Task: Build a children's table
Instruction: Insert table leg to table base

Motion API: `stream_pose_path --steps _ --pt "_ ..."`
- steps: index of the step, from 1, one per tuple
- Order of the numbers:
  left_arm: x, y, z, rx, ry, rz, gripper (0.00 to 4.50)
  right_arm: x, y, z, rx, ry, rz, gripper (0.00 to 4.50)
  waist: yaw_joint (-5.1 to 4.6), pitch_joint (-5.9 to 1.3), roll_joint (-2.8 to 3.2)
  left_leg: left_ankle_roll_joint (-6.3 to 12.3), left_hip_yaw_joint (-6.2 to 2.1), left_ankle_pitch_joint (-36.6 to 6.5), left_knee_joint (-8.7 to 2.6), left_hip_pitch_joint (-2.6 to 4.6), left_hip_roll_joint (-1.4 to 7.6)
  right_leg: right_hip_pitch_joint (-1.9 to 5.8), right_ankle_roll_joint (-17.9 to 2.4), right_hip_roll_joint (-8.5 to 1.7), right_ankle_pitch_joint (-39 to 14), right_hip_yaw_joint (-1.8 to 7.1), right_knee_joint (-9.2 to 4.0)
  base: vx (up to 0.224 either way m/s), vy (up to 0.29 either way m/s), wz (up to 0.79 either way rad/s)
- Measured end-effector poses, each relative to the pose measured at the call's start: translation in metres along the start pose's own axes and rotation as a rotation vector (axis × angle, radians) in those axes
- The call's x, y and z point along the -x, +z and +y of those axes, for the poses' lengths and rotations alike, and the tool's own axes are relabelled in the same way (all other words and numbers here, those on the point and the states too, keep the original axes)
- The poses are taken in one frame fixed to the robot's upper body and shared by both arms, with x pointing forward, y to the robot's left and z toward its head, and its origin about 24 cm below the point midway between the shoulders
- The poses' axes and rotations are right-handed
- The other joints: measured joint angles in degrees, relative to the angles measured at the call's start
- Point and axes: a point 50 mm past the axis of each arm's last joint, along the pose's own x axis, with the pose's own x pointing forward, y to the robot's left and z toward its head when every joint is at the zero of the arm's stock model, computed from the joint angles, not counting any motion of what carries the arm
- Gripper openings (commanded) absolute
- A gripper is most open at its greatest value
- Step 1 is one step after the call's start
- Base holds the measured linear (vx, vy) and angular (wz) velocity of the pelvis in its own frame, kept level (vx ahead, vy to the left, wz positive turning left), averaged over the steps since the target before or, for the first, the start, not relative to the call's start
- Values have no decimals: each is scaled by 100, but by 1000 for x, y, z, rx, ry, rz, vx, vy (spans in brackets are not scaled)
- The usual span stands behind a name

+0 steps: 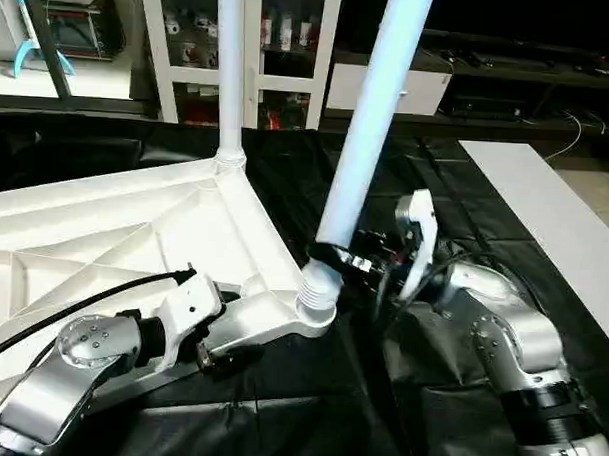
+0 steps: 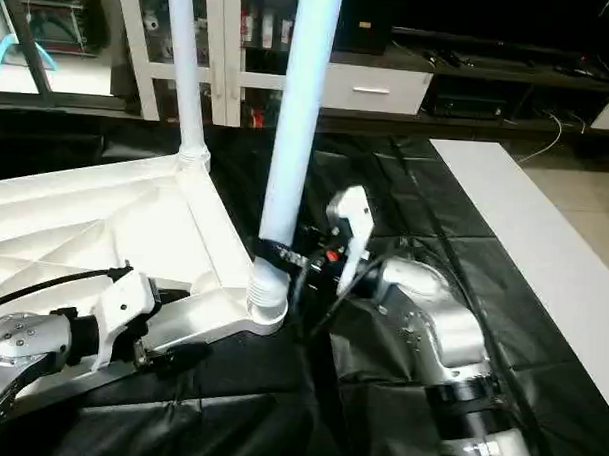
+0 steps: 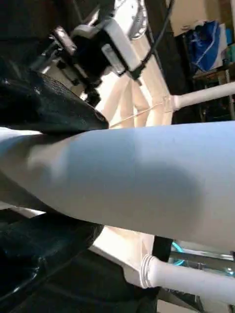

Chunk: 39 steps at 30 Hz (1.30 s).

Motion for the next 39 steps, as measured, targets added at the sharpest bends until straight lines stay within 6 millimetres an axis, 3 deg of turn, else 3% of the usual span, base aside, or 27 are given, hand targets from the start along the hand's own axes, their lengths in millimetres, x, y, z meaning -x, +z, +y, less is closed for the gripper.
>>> stream_pose_path --steps 11,30,39 --pt "0 0 0 0 -2 -1 320 0 0 0 0 0 0 182 4 3 4 0 0 0 0 0 -1 2 1 0 -1 0 -8 0 0 0" --pt "0 0 -1 -4 -7 6 315 0 0 -1 -1 2 3 182 0 16 9 1 -1 0 -20 -1 -1 3 3 1 -2 -1 -40 0 0 0" --pt "2 7 -2 -63 -22 47 315 8 5 -20 -78 -52 -14 182 -2 46 -29 0 0 -1 -51 -3 -7 7 3 5 -2 1 -75 0 0 0"
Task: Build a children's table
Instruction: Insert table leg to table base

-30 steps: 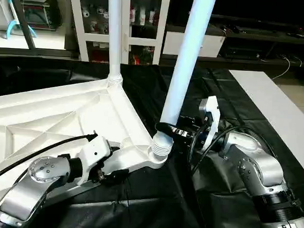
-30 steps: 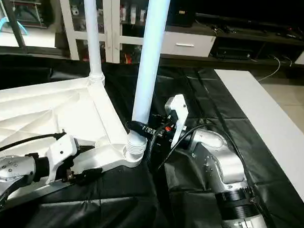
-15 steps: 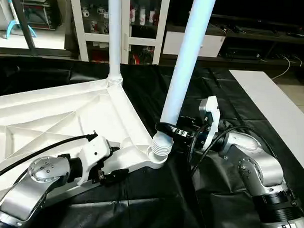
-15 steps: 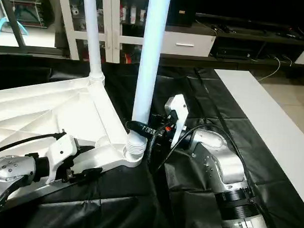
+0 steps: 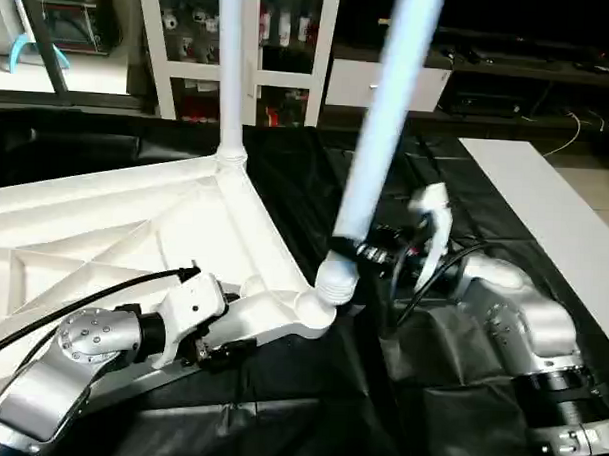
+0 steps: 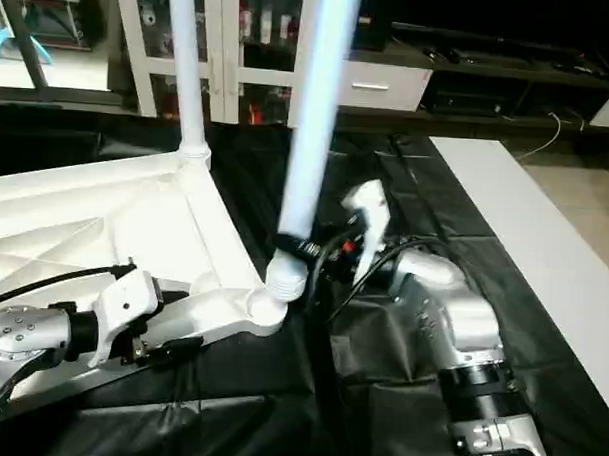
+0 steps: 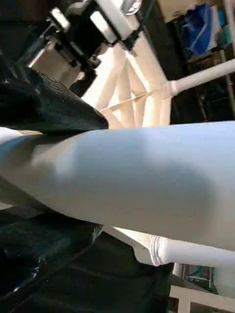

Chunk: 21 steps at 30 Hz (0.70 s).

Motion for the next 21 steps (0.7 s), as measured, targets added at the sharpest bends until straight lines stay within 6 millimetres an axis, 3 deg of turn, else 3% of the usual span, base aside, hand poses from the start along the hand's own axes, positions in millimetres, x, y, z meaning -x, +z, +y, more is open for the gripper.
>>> stream_pose_path --steps 6,10,14,21 --pt "-3 4 -1 5 1 -11 315 -2 8 0 -186 87 -43 182 2 49 -9 0 0 0 -3 -5 -3 -1 0 0 0 2 -4 0 0 0" --pt "-3 6 -1 -2 2 -15 315 10 5 0 -399 189 -20 182 12 86 -24 0 -1 0 -7 -8 -6 0 2 0 -2 5 -6 0 0 0" --pt "-2 8 -1 -5 11 -19 315 23 12 -5 -611 253 -151 182 3 131 -16 0 0 0 -5 -10 -10 -4 2 -6 -2 8 -8 0 0 0" --pt "-3 9 -3 -6 14 -19 315 28 28 2 -739 396 -239 182 8 140 -13 0 0 0 -8 -11 -18 -5 19 -13 -15 9 -13 0 0 0"
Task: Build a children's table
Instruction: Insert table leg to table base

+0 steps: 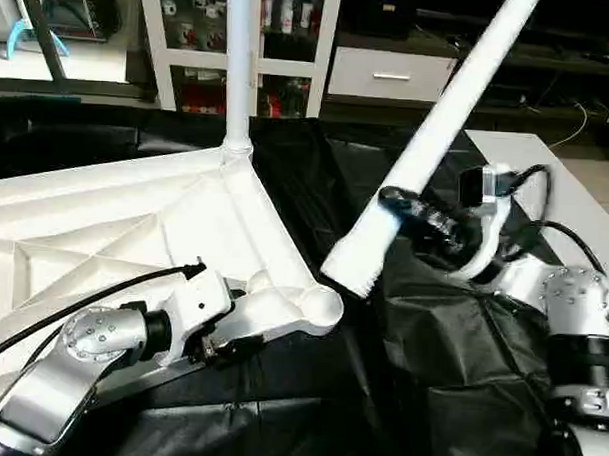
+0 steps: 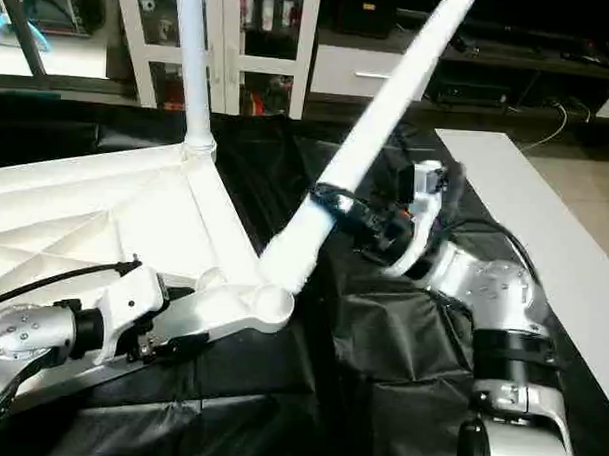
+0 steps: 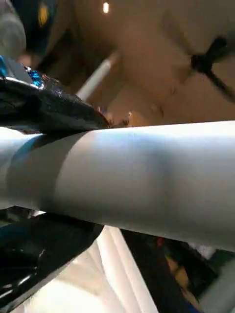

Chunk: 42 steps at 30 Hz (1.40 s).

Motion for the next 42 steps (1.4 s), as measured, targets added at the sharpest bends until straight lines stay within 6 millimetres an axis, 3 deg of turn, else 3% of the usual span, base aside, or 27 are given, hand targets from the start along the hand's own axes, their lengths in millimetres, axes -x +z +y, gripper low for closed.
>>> stream_pose_path --steps 21,24,27,29,34,42 --pt "-1 2 -3 -8 1 -3 315 -2 -1 29 -158 229 14 182 16 0 -14 1 0 0 -32 -5 -20 0 17 -11 -27 8 -29 0 0 0" --pt "-1 1 -3 -8 1 -2 315 -5 -2 21 -2 99 13 182 18 -4 -17 0 1 0 -60 -6 -21 1 17 -10 -27 1 -56 0 0 0" --pt "-2 1 -3 -8 4 -1 315 -13 -16 -10 234 -201 66 182 12 -9 -26 0 1 0 -69 -7 -20 1 17 -10 -27 -6 -68 0 0 0" --pt "-3 2 -4 -9 3 -3 315 -16 -27 -23 291 -291 92 182 15 -1 -16 0 4 0 -71 -19 -24 0 17 -11 -27 -1 -86 0 0 0" --pt "-4 2 -5 -11 2 -5 315 -16 -20 -25 402 -379 60 182 12 -7 -25 1 8 0 -75 -20 -45 1 17 -10 -27 35 -87 0 0 0" --pt "-4 3 -4 -12 3 -6 315 -13 -14 -29 366 -443 -70 182 2 -3 -19 1 9 0 -80 -18 -48 -1 17 -8 -27 43 -85 0 0 0"
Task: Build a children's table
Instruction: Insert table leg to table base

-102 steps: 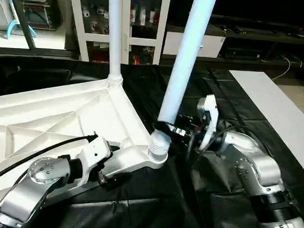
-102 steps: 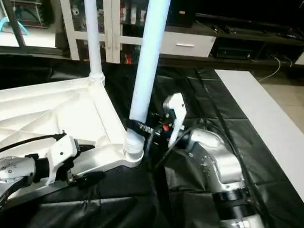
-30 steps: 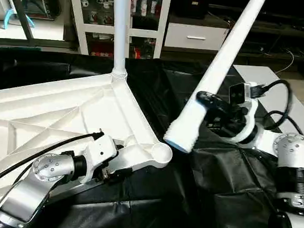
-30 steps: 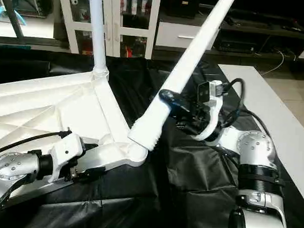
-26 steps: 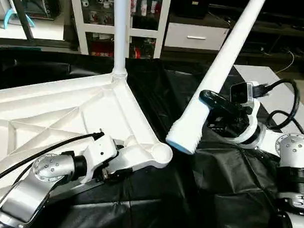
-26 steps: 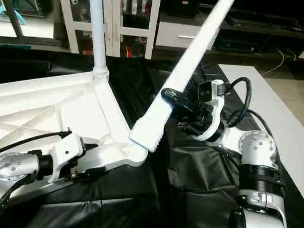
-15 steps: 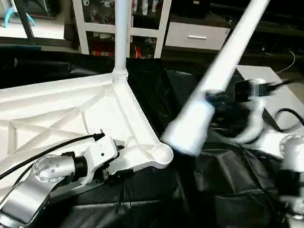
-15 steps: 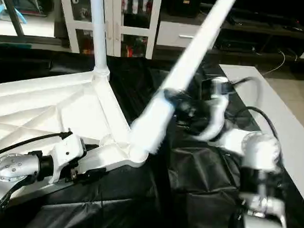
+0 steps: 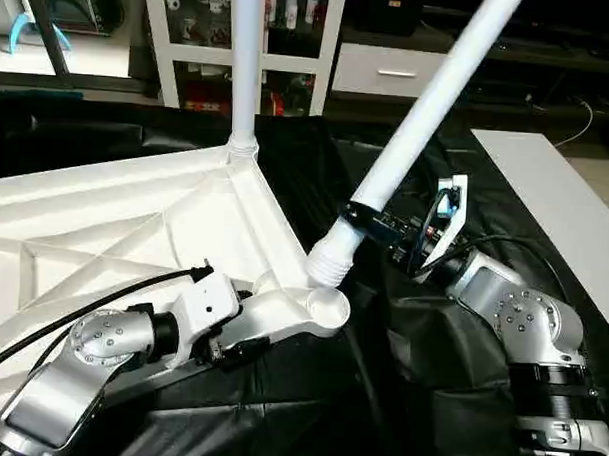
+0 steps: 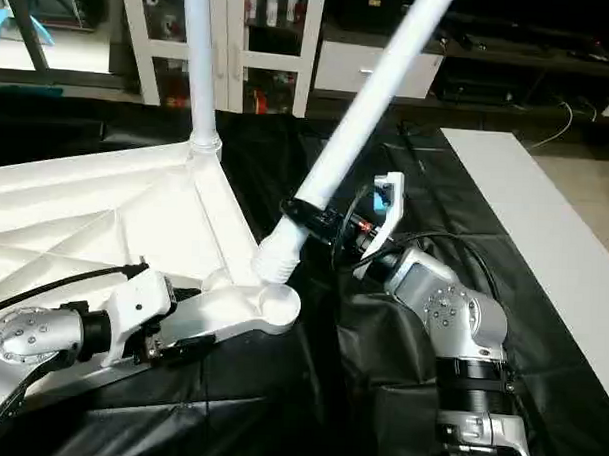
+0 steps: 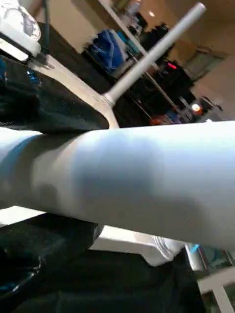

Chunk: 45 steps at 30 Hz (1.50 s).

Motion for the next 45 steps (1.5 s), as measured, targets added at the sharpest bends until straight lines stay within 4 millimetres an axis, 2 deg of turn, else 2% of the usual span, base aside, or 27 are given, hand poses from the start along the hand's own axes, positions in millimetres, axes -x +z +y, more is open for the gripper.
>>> stream_pose_path --steps 15,18,20,25,29,45 --pt "0 -1 0 2 1 2 315 -1 -7 -1 -66 -32 35 182 -4 -1 -1 0 4 0 0 2 -1 0 0 1 0 6 0 0 0 0" --pt "0 -1 0 2 -1 2 315 2 -11 3 55 -2 150 182 3 -2 -3 0 7 0 -1 2 -2 2 0 2 0 9 0 0 0 0" --pt "0 -1 0 1 -2 2 315 6 -17 3 210 10 252 182 5 -4 -6 0 7 0 -1 3 -2 3 0 2 0 12 0 0 0 0" --pt "-1 0 0 -1 -3 1 315 3 -22 10 392 87 327 182 13 -7 -11 0 7 0 -2 4 -2 7 0 8 0 21 3 0 0 0" --pt "-2 0 0 -4 -3 1 315 3 -23 11 437 103 327 182 12 -13 -19 0 13 0 -2 5 -3 12 0 44 0 77 4 0 0 0" --pt "-3 -1 2 -3 4 10 315 1 -31 2 450 84 273 182 -14 -33 -45 0 0 0 -2 18 0 13 0 69 0 95 1 0 0 0"
